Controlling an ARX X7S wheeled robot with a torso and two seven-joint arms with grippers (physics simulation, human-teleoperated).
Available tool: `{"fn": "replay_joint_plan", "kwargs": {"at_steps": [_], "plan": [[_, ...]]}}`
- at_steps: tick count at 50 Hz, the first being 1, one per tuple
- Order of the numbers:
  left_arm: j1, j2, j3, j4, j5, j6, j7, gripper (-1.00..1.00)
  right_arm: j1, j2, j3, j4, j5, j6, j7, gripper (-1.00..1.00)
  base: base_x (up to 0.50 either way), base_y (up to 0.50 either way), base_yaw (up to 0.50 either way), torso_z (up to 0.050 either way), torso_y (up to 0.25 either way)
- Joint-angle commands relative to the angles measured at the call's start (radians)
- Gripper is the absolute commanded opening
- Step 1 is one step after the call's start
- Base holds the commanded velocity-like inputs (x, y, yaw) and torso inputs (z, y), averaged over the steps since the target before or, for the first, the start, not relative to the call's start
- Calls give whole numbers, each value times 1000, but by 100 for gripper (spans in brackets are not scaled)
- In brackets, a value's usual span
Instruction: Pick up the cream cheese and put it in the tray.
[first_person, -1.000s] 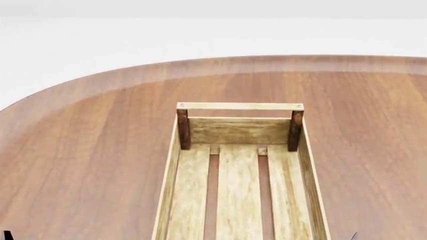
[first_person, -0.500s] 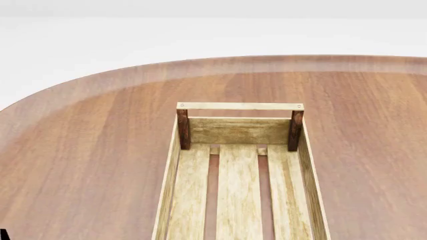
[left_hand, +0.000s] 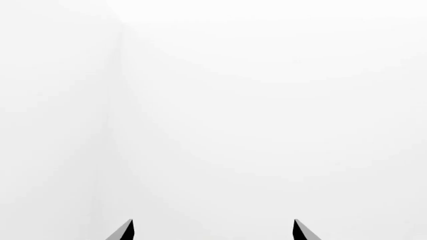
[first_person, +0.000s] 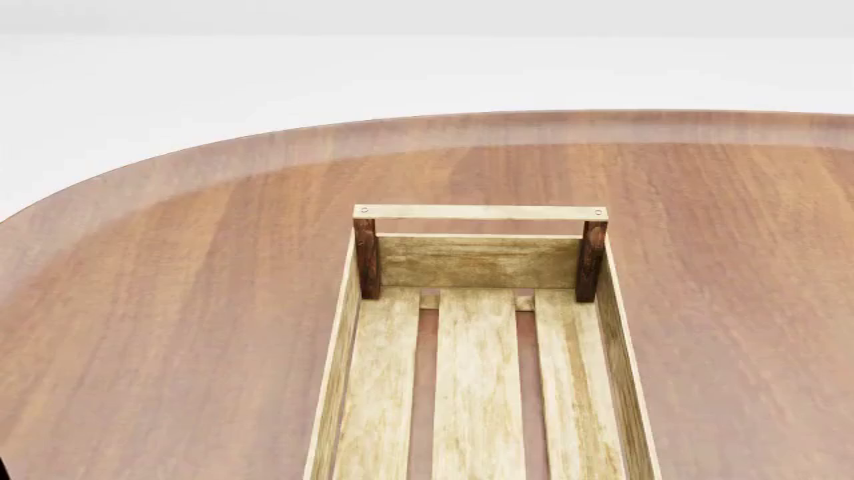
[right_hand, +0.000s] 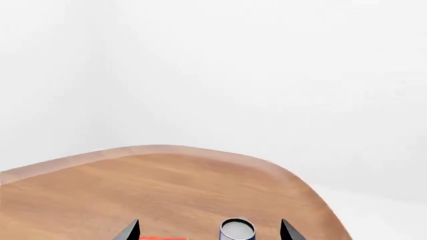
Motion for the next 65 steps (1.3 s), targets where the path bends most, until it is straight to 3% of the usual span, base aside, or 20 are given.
{"fn": "replay_joint_plan", "kwargs": {"at_steps": [1, 16, 27, 65], "plan": [[4, -3, 1, 4, 0, 5, -5, 100, 25, -17, 60, -51, 46, 164, 82, 100, 0, 0, 0, 0, 0], [-2, -6, 7, -2, -2, 2, -7, 100, 54, -14, 60, -34, 96, 215, 150, 100, 0, 0, 0, 0, 0], [-7, -7, 12, -5, 1, -3, -9, 100, 77, 0, 110, -35, 235, 329, 96, 100, 0, 0, 0, 0, 0], [-10, -14, 24, -5, 10, -6, -19, 100, 124, 28, 159, 116, 372, 308, 103, 100, 0, 0, 0, 0, 0]]}}
